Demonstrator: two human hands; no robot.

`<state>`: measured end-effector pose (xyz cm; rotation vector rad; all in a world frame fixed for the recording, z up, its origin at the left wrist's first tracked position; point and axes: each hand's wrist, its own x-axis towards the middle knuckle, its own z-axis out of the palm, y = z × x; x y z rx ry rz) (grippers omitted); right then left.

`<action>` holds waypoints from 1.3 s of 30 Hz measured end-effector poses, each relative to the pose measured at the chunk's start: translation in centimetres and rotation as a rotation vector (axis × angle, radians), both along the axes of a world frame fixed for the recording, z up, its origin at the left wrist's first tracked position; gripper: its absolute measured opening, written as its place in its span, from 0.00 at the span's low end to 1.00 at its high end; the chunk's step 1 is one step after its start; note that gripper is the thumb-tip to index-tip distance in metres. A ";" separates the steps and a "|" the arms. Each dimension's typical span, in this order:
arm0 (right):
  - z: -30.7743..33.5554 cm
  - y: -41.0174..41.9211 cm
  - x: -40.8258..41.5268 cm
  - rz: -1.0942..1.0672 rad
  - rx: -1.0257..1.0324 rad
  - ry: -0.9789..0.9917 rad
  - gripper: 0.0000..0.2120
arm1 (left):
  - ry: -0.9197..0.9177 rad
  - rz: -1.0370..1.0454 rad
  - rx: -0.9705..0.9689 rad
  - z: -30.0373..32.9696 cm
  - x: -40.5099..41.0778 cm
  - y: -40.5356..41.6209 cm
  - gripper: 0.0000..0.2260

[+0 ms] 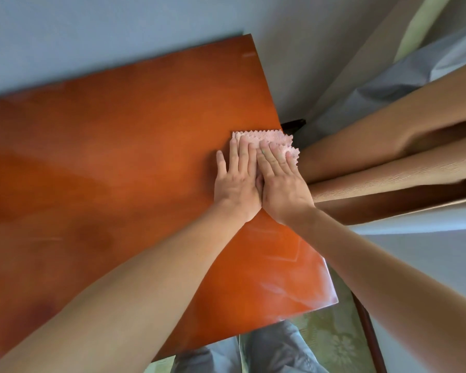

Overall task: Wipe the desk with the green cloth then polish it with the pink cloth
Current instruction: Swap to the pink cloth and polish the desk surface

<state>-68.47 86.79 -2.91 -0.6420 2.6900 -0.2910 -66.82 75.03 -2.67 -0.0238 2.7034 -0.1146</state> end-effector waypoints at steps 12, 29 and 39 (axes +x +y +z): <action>-0.6 0.6 5.0 0.005 0.041 0.015 0.28 | 0.005 -0.022 0.045 0.6 5.0 0.2 0.28; -1.3 -14.6 15.1 0.310 0.049 0.017 0.29 | -0.015 0.233 -0.040 0.1 18.6 -14.0 0.29; -1.5 -17.2 23.0 0.363 0.001 0.006 0.29 | 0.013 0.279 -0.018 -0.8 27.4 -16.4 0.31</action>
